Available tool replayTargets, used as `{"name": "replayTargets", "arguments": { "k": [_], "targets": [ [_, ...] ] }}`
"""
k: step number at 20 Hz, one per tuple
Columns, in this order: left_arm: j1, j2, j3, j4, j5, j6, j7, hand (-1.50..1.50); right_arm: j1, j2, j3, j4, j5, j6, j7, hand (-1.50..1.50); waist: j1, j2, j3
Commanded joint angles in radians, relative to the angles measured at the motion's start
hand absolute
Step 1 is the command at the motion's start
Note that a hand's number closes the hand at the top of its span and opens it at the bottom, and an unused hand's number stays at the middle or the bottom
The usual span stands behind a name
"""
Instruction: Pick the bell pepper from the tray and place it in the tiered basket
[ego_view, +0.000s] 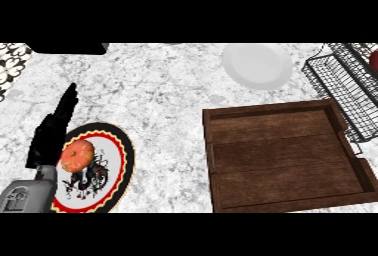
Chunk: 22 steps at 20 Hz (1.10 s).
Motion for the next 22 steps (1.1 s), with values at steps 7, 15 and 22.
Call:
{"name": "replayTargets", "arguments": {
  "k": [7, 15, 22],
  "targets": [
    [-0.037, -0.017, 0.001, 0.028, -0.031, 0.026, 0.018, 0.0, -0.004, 0.055, 0.062, -0.203, 0.136, -0.138, 0.222, -1.5, -0.029, -0.009, -0.001],
    [0.043, 0.005, 0.033, -0.005, 0.006, -0.006, 0.001, 0.0, 0.027, 0.158, -0.011, -0.485, 0.149, -0.017, 0.316, -1.5, -0.065, -0.033, -0.003],
    [0.091, 0.032, 0.076, -0.008, 0.02, -0.005, 0.011, 0.0, 0.194, 0.378, -0.012, -0.86, 0.165, 0.045, 0.248, -1.5, -0.108, -0.053, -0.004]
  ]
}}
